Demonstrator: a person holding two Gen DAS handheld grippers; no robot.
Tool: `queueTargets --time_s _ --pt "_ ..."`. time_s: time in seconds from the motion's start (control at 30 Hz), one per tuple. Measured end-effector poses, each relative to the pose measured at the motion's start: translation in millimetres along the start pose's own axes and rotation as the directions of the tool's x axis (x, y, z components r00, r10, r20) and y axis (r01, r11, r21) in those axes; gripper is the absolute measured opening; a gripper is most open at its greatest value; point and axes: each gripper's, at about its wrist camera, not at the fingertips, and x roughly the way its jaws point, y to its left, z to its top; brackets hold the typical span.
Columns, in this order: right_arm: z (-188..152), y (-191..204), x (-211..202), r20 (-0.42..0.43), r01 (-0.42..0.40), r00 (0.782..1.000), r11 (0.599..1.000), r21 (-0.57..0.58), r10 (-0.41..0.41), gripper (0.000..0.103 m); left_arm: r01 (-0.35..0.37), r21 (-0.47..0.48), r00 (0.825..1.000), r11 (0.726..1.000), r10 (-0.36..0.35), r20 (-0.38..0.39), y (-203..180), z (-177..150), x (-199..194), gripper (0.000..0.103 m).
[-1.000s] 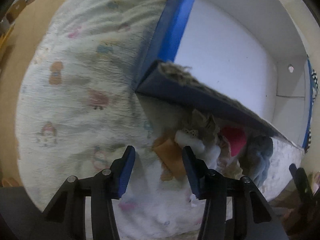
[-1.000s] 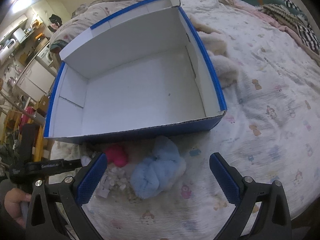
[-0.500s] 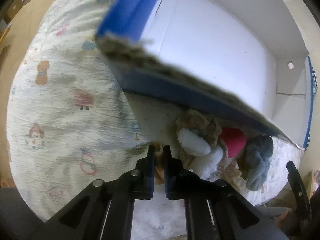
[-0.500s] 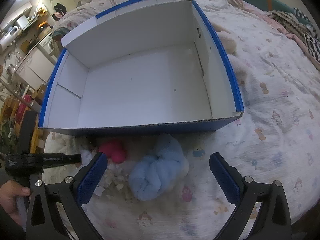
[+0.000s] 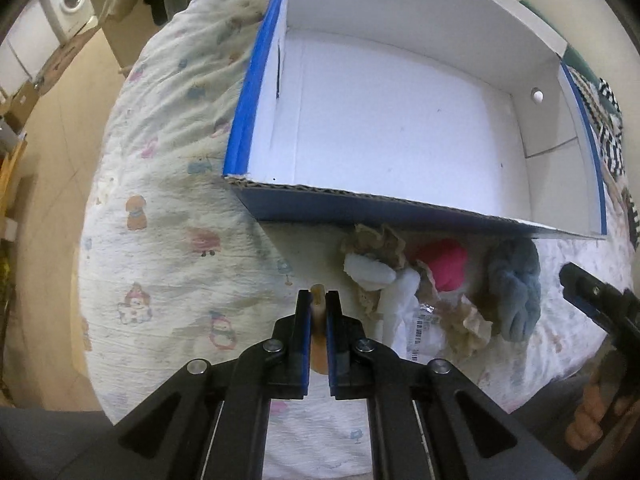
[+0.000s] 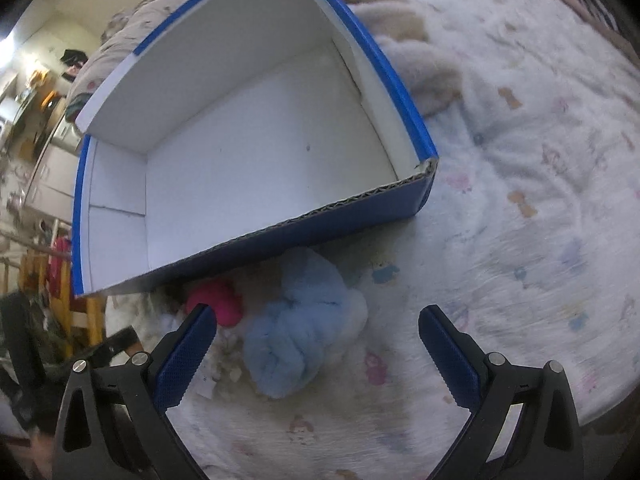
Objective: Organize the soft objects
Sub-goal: 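Grasp the small orange cylinder with the left tool while the right tool grasps the light blue plush, then carry the orange cylinder and blue plush over the box with both tools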
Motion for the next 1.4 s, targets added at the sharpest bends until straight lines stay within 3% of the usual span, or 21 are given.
queueTargets --time_s 0.07,0.1,0.23,0.47,0.6,0.8,1.0,1.2,1.4 --pt "1.9 2.6 6.2 -0.024 -0.008 1.000 1.000 0.005 0.008 0.103 -0.004 0.007 1.000 1.000 0.004 0.004 -0.7 -0.7 -3.8 0.006" --pt "1.8 6.0 10.6 -0.034 0.000 0.999 1.000 -0.004 0.000 0.103 -0.006 0.007 1.000 1.000 0.006 0.007 5.0 14.1 -2.8 0.006" --pt "0.6 20.5 31.0 -0.084 0.069 0.994 0.996 -0.064 -0.074 0.099 -0.012 -0.001 1.000 1.000 0.012 0.016 7.0 14.4 -6.7 0.006" --pt "-4.8 27.3 52.3 -0.138 0.106 0.983 0.987 -0.119 -0.122 0.037 -0.014 -0.001 1.000 1.000 0.014 0.025 6.6 7.4 -3.1 0.006" --pt "-6.3 26.4 38.4 -0.082 0.096 0.991 0.986 -0.134 -0.108 0.013 -0.028 0.007 0.999 1.000 0.028 0.040 7.7 4.7 -6.2 0.006" --pt "-15.1 4.0 6.8 -0.031 0.012 0.999 0.998 -0.060 -0.014 0.011 -0.032 -0.005 0.998 0.999 0.033 0.054 16.0 -2.8 -15.1 0.006" --pt "-26.1 5.4 -27.8 0.025 -0.047 0.998 0.995 -0.090 0.050 0.011 -0.038 0.010 0.994 0.999 0.037 0.104 15.9 -10.1 -35.8 0.006" --pt "-34.0 22.7 -72.0 0.103 -0.152 0.980 0.978 -0.144 0.168 0.011 -0.005 0.030 0.985 1.000 -0.001 0.170 10.8 -12.7 -69.1 0.006" --pt "-22.8 48.7 -96.9 0.151 -0.211 0.958 0.957 -0.201 0.243 0.011 0.014 0.055 0.975 0.998 -0.026 0.220 -1.1 15.1 -95.2 0.006"
